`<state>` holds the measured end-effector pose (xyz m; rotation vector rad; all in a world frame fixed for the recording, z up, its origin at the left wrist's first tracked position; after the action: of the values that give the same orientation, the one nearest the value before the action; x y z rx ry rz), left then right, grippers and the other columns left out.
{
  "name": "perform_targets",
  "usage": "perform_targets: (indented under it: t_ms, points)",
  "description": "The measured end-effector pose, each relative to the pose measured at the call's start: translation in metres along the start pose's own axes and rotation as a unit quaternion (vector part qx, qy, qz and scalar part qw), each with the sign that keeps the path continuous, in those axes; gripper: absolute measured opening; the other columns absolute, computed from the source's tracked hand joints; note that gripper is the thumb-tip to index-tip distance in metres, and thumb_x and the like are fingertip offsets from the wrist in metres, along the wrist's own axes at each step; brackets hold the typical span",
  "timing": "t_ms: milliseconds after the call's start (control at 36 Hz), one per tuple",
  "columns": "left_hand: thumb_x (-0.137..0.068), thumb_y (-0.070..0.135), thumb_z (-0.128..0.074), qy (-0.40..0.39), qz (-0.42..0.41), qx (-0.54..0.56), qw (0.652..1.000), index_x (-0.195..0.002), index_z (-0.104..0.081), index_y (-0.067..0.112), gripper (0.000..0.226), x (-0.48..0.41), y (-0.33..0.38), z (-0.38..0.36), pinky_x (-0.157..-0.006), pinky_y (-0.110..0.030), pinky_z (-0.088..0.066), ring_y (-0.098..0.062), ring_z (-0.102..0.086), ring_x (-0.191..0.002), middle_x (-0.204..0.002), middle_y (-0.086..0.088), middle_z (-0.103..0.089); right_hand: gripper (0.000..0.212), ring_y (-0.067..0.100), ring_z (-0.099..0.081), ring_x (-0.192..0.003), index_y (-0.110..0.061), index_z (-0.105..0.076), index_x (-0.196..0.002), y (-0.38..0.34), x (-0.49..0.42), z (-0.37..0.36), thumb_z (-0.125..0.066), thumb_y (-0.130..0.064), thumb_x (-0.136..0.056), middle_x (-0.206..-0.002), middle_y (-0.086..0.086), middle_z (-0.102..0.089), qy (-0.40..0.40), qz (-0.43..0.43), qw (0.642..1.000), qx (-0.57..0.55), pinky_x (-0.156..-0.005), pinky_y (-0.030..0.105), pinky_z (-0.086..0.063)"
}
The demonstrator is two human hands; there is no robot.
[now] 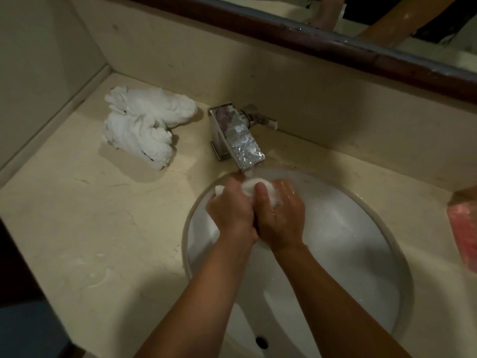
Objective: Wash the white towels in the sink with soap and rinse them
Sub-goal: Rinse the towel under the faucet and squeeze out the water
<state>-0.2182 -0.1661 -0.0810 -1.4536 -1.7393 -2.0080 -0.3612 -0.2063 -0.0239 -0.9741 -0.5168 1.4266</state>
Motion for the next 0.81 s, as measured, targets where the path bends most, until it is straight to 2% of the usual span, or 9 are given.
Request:
perform_targets:
  t_ms: [111, 167, 222, 278, 389, 472, 611, 722, 806]
  points:
    - [-0.089, 0.019, -0.069, 0.013, -0.011, -0.002, 1.000, -0.087, -0.077, 0.003, 0.018, -0.007, 0.002, 0.002, -0.063, -0.041, -0.065, -0.027, -0.078, -0.076, -0.083, -0.011, -0.079, 0.044, 0.035, -0.064, -0.061, -0.005, -0.065, -0.078, -0.020, -0.009, -0.004, -0.048, -0.041, -0.098, -0.070, 0.014, -0.065, -0.018, 0.082, 0.993, 0.081, -0.056, 0.033, -0.047]
    - [-0.085, 0.019, -0.073, 0.008, -0.015, -0.008, 1.000, -0.084, -0.079, 0.004, 0.016, -0.006, 0.005, -0.001, -0.068, -0.043, -0.065, -0.024, -0.077, -0.071, -0.076, -0.007, -0.079, 0.051, 0.037, -0.066, -0.068, -0.010, -0.063, -0.082, -0.010, -0.016, -0.019, -0.037, -0.052, -0.095, -0.073, 0.011, -0.063, -0.093, 0.031, 0.989, 0.114, -0.061, 0.037, -0.048]
    - [-0.085, 0.018, -0.076, 0.003, -0.016, -0.013, 1.000, -0.084, -0.079, 0.004, 0.015, -0.006, 0.007, -0.002, -0.064, -0.039, -0.061, -0.021, -0.074, -0.067, -0.074, -0.006, -0.078, 0.057, 0.037, -0.065, -0.069, -0.010, -0.065, -0.081, -0.003, -0.016, -0.023, -0.033, -0.054, -0.096, -0.074, 0.009, -0.062, -0.096, 0.038, 0.987, 0.122, -0.062, 0.036, -0.041]
    - [-0.087, 0.020, -0.074, -0.019, -0.001, -0.018, 1.000, -0.085, -0.080, 0.008, 0.014, -0.008, 0.006, -0.006, -0.065, -0.040, -0.061, -0.023, -0.074, -0.070, -0.078, -0.008, -0.078, 0.059, 0.032, -0.062, -0.071, -0.011, -0.063, -0.079, -0.002, -0.017, -0.025, -0.031, -0.057, -0.097, -0.076, 0.008, -0.063, -0.102, 0.028, 0.989, 0.108, -0.065, 0.035, -0.031]
    - [-0.082, 0.025, -0.074, 0.007, 0.007, -0.017, 1.000, -0.079, -0.082, 0.010, 0.018, -0.014, 0.008, 0.002, -0.073, -0.049, -0.064, -0.030, -0.077, -0.075, -0.078, -0.009, -0.079, 0.045, 0.018, -0.050, -0.074, -0.024, -0.050, -0.080, -0.003, -0.019, -0.030, -0.036, -0.066, -0.092, -0.081, 0.003, -0.059, -0.121, 0.016, 0.991, 0.050, -0.068, 0.032, -0.033]
    - [-0.082, 0.021, -0.073, 0.031, -0.001, 0.009, 0.999, -0.088, -0.081, 0.002, 0.022, -0.012, 0.014, 0.006, -0.067, -0.047, -0.063, -0.034, -0.077, -0.079, -0.085, -0.017, -0.079, 0.047, 0.010, -0.048, -0.076, -0.025, -0.058, -0.083, 0.002, -0.023, -0.030, -0.037, -0.065, -0.095, -0.083, -0.004, -0.057, -0.129, 0.001, 0.992, 0.001, -0.068, 0.030, -0.033]
    - [-0.082, 0.013, -0.076, 0.054, -0.003, 0.053, 0.997, -0.091, -0.078, -0.004, 0.020, -0.016, 0.020, 0.012, -0.060, -0.037, -0.056, -0.028, -0.070, -0.067, -0.085, -0.022, -0.078, 0.060, 0.009, -0.061, -0.104, -0.015, -0.069, -0.123, 0.005, -0.031, -0.027, -0.033, -0.058, -0.103, -0.113, 0.000, -0.067, -0.118, -0.026, 0.989, -0.090, -0.088, 0.023, -0.047]
    - [-0.081, 0.016, -0.078, 0.056, 0.003, 0.073, 0.996, -0.091, -0.077, -0.005, 0.023, -0.019, 0.021, 0.014, -0.055, -0.034, -0.053, -0.029, -0.070, -0.064, -0.085, -0.023, -0.077, 0.084, -0.017, -0.045, -0.113, -0.008, -0.045, -0.154, 0.001, -0.044, -0.015, -0.027, -0.066, -0.097, -0.140, 0.007, -0.051, -0.061, -0.067, 0.990, -0.105, -0.091, -0.006, -0.028]
    - [-0.079, 0.019, -0.079, 0.043, -0.009, 0.068, 0.997, -0.088, -0.077, -0.004, 0.025, -0.018, 0.023, 0.010, -0.054, -0.032, -0.053, -0.028, -0.071, -0.065, -0.081, -0.021, -0.076, 0.085, 0.011, -0.028, -0.152, -0.011, -0.026, -0.166, -0.008, -0.059, -0.018, -0.023, -0.064, -0.100, -0.168, 0.009, -0.033, -0.078, -0.085, 0.990, -0.086, -0.116, 0.007, -0.016]
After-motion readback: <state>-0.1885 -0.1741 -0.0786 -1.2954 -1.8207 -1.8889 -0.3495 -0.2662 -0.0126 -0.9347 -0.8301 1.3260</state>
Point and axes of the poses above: each hand's wrist, its own x-axis away from the middle knuckle, its own z-axis out of the back of the hand, y = z × x, the point moved 10 cm from there along -x, towards the middle knuckle
